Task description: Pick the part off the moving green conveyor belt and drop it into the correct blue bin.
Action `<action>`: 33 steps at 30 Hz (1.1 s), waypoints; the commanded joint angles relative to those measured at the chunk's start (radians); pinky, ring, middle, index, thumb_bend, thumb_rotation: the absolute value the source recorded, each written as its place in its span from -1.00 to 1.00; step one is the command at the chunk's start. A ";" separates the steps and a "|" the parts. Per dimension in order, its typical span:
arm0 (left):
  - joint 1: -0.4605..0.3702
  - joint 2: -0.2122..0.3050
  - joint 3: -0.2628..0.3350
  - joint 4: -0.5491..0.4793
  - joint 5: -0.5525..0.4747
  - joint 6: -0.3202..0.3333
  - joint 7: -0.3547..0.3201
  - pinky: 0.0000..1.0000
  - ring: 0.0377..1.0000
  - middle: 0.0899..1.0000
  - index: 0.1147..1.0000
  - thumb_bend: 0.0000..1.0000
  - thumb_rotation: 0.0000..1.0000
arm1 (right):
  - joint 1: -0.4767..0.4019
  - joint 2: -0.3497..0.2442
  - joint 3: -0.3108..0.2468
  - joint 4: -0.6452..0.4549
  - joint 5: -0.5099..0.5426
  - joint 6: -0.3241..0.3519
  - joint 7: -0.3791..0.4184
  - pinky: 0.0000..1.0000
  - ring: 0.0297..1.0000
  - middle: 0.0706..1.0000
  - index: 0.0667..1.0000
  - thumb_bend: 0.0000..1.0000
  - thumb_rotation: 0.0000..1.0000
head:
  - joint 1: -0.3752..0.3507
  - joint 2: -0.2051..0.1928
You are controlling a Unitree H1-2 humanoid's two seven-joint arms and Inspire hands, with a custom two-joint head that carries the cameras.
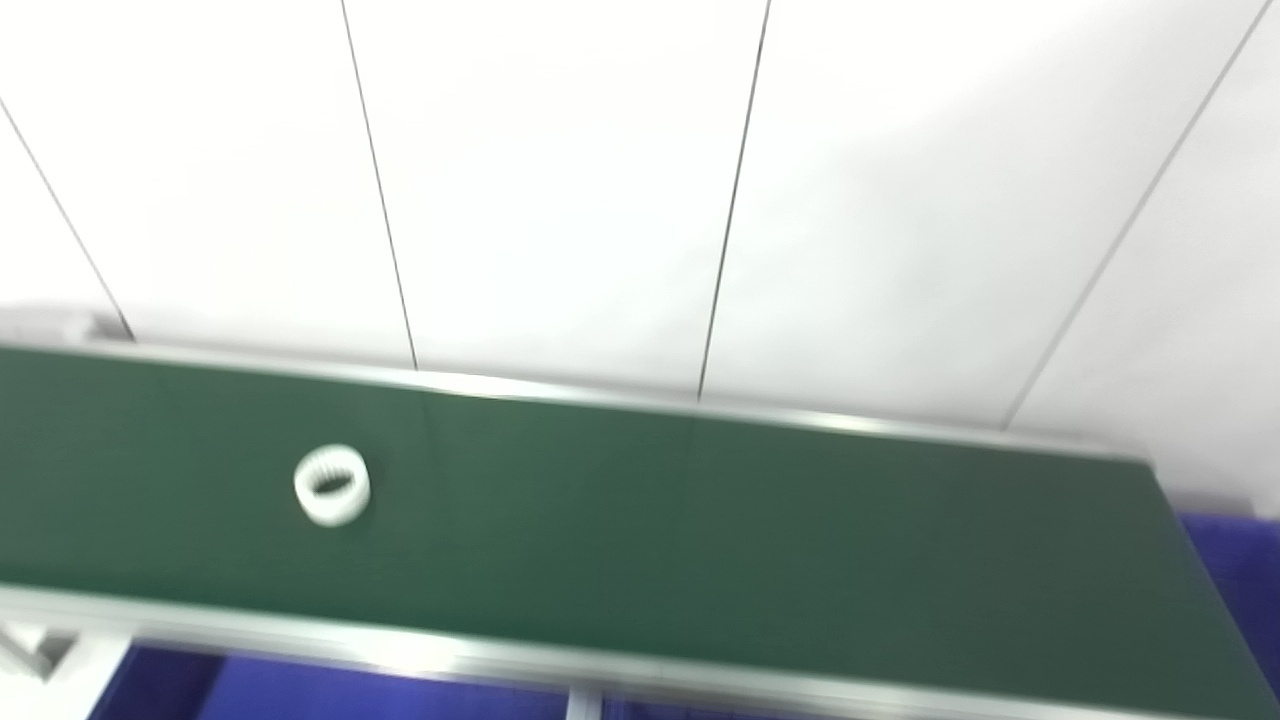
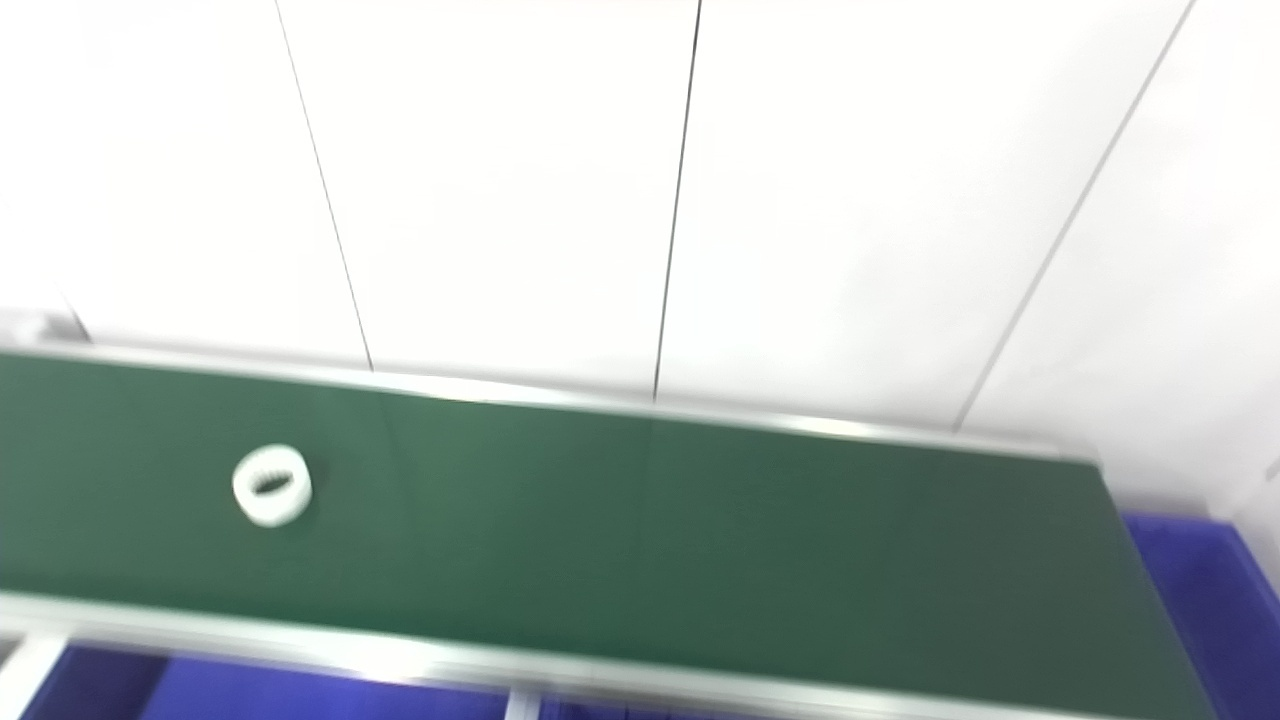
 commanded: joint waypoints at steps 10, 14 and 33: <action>-0.039 0.016 0.014 -0.103 0.045 -0.040 0.035 0.65 0.74 0.80 0.74 0.00 0.28 | -0.024 0.006 -0.005 -0.020 0.012 -0.050 -0.002 0.59 0.79 0.86 0.80 -0.11 0.86 | 0.014 0.040; -0.143 0.041 0.043 -0.197 0.113 -0.033 0.061 0.56 0.72 0.80 0.73 -0.01 0.20 | -0.035 0.000 -0.009 -0.020 0.017 -0.049 0.007 0.60 0.80 0.86 0.80 -0.10 0.86 | 0.026 0.043; -0.705 0.097 0.101 -0.333 0.540 0.159 0.109 0.77 0.78 0.80 0.78 0.11 -0.70 | -0.061 0.010 -0.004 -0.026 0.010 -0.036 0.015 0.58 0.79 0.88 0.81 -0.14 0.79 | 0.016 0.060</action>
